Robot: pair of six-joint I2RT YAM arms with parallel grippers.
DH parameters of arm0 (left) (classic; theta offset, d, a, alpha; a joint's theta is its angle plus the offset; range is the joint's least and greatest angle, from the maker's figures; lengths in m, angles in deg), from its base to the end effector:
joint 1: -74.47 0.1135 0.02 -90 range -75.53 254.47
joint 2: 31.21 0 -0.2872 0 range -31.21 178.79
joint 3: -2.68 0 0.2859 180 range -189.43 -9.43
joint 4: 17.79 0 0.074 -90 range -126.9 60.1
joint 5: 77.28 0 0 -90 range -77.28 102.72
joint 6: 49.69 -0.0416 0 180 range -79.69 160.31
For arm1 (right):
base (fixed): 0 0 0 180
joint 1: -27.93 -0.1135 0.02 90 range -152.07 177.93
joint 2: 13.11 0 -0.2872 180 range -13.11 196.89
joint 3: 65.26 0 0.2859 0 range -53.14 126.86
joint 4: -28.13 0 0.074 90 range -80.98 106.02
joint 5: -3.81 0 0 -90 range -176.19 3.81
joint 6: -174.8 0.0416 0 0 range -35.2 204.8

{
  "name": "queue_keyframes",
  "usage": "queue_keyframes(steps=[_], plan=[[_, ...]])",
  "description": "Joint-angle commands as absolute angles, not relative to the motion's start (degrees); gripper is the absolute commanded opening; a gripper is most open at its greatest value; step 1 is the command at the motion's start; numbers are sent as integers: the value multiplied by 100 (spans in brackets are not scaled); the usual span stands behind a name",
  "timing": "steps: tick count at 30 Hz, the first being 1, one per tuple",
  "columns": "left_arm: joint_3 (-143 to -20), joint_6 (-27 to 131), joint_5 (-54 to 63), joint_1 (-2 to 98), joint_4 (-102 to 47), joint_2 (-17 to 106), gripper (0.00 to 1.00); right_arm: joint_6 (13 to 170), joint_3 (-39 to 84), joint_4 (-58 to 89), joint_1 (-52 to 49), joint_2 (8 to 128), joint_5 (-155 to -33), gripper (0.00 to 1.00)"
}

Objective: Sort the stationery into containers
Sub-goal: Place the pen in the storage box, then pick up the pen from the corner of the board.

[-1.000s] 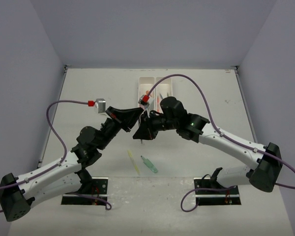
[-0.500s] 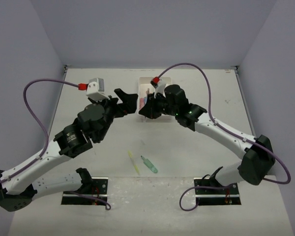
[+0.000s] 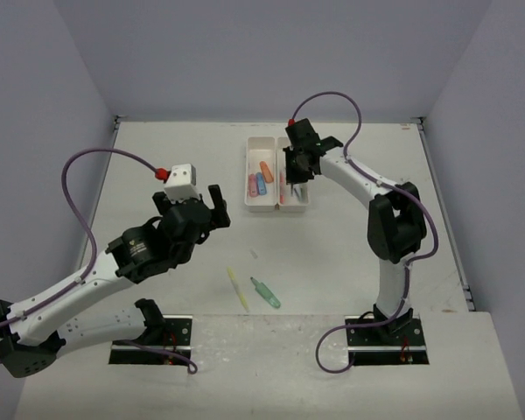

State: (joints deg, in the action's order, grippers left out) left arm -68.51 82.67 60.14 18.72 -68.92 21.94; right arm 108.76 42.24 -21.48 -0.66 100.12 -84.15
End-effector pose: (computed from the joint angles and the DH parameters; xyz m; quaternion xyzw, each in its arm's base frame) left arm 0.1408 -0.1524 0.3761 -0.0964 0.8218 -0.0978 0.5529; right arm 0.4252 0.2301 0.2538 -0.0333 0.9539 0.1166 0.2746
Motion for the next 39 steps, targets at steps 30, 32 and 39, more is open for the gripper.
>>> queue_keyframes(steps=[30, 32, 39], plan=[[-6729, 10139, 7555, 1866, -9330, 991, 100, 12073, 1793, -1525, -3663, 8000, -7525, 41], [-6627, 9963, 7423, 1866, -9108, 835, 100, 12219, 1862, -1610, -3854, 8207, -7479, 43], [-6586, 9770, 7301, 1866, -8958, 871, 100, 12366, 2378, -1835, -4195, 9143, -7557, 41]])
